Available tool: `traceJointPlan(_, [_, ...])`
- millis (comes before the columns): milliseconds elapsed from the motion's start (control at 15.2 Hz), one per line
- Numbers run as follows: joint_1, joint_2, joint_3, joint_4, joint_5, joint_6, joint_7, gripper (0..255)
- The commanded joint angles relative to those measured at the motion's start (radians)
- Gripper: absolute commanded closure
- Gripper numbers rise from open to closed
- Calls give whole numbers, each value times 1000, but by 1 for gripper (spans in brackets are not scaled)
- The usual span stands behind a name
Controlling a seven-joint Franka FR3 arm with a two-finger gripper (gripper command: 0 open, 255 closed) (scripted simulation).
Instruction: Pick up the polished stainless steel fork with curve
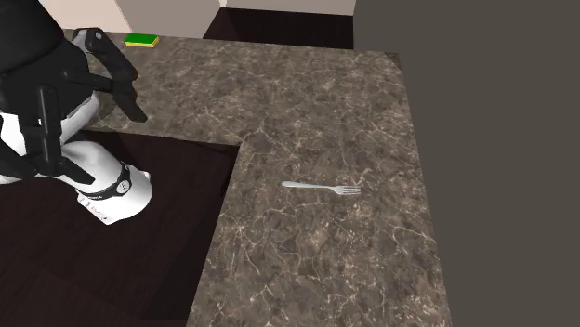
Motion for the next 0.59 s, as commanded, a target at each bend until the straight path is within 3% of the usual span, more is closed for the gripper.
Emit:
traceJointPlan(0, [0,0,0,0,0,0,0,0])
traceJointPlan(528, [30,140,88,-102,52,220,123,0])
